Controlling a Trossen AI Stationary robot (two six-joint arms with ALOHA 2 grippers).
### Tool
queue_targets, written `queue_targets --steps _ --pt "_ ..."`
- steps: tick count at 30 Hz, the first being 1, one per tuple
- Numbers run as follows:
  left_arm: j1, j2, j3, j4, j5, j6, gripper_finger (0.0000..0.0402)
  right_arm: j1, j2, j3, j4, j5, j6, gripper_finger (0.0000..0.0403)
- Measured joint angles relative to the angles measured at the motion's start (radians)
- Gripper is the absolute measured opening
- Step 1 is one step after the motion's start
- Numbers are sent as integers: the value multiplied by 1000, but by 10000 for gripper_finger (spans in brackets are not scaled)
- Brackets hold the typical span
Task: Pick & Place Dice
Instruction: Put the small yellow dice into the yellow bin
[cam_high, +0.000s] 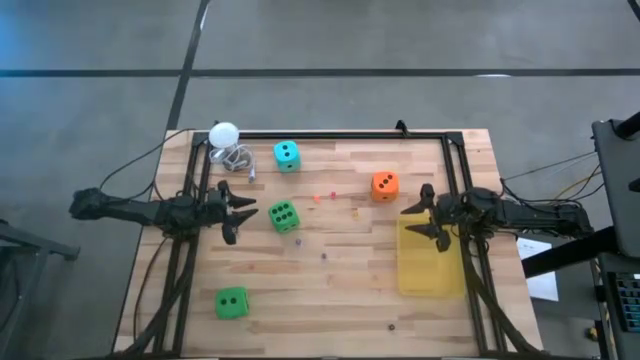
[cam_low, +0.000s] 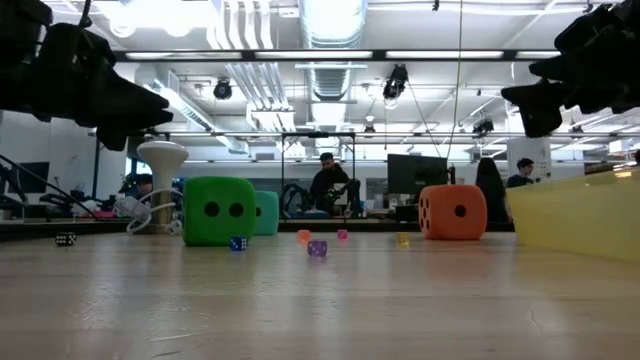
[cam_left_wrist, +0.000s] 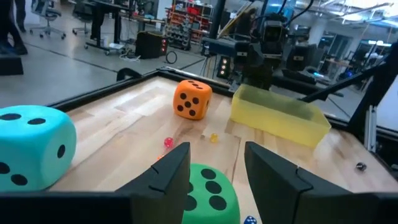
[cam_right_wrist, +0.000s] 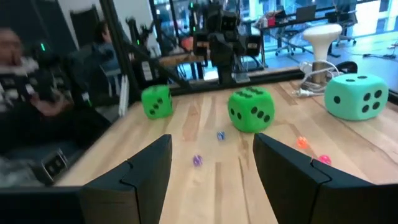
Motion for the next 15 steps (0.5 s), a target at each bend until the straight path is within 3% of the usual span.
queue_targets --steps 7,15 --pt "0 0 0 3 0 44 159 0 0 0 42 53 -44 219" --pt "0 1 15 25 7 -48 159 0 102 40 60 123 -123 219"
